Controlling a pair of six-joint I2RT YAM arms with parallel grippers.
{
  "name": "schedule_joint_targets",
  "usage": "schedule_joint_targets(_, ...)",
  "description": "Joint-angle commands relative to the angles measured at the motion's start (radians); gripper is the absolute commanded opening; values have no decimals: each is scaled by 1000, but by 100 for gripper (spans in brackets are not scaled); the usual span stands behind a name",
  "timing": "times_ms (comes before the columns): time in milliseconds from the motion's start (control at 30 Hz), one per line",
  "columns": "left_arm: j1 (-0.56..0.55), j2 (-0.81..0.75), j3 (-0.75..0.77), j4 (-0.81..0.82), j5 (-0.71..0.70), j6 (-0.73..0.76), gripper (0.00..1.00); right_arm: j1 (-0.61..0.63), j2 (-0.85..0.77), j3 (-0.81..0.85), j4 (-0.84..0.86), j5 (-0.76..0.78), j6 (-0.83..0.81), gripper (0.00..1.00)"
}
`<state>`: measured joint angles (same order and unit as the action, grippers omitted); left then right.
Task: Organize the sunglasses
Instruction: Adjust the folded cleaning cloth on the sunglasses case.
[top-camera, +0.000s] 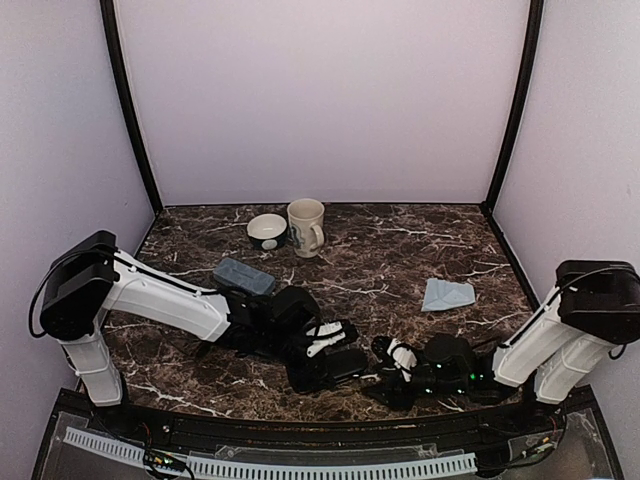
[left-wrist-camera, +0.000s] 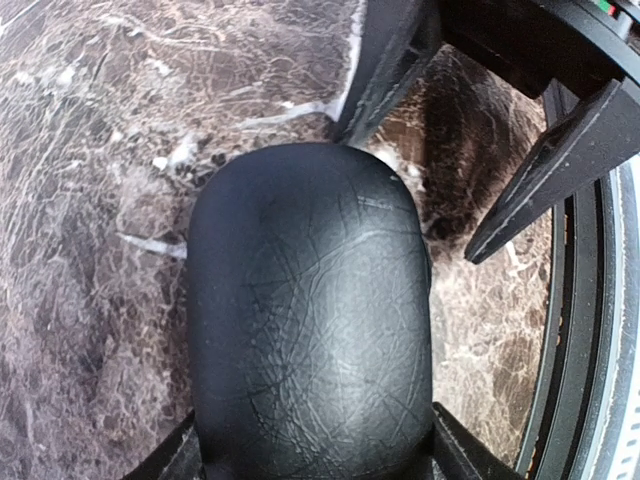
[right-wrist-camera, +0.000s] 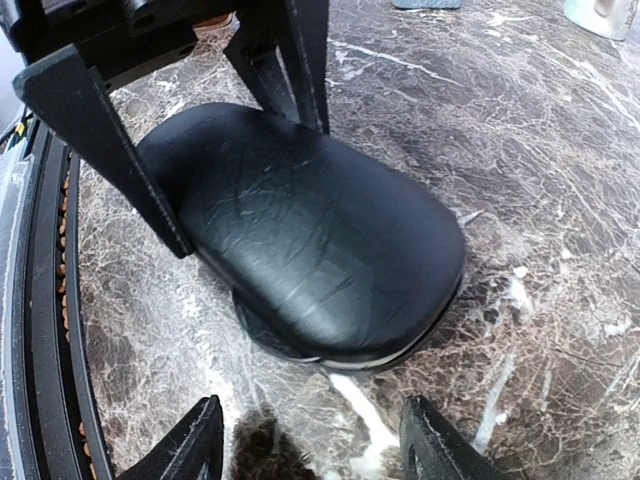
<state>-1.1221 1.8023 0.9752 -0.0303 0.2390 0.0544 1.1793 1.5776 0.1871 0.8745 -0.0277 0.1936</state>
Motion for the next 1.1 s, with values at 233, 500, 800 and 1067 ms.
schedule_joint_targets(233, -4, -13, -42, 21, 115, 54, 9, 10, 129, 52, 55, 29, -22, 63)
schedule_joint_targets(500, -4, 10, -38, 14, 126, 57, 9, 9, 157, 51, 87, 20, -18, 57)
schedule_joint_targets(800, -9, 30, -32, -11, 102, 86, 8, 4, 174, 85, 53, -29, 9, 40)
schedule_joint_targets(1067, -14, 54, -15, -24, 80, 66, 7, 3, 189, 58, 100, -83, 21, 61)
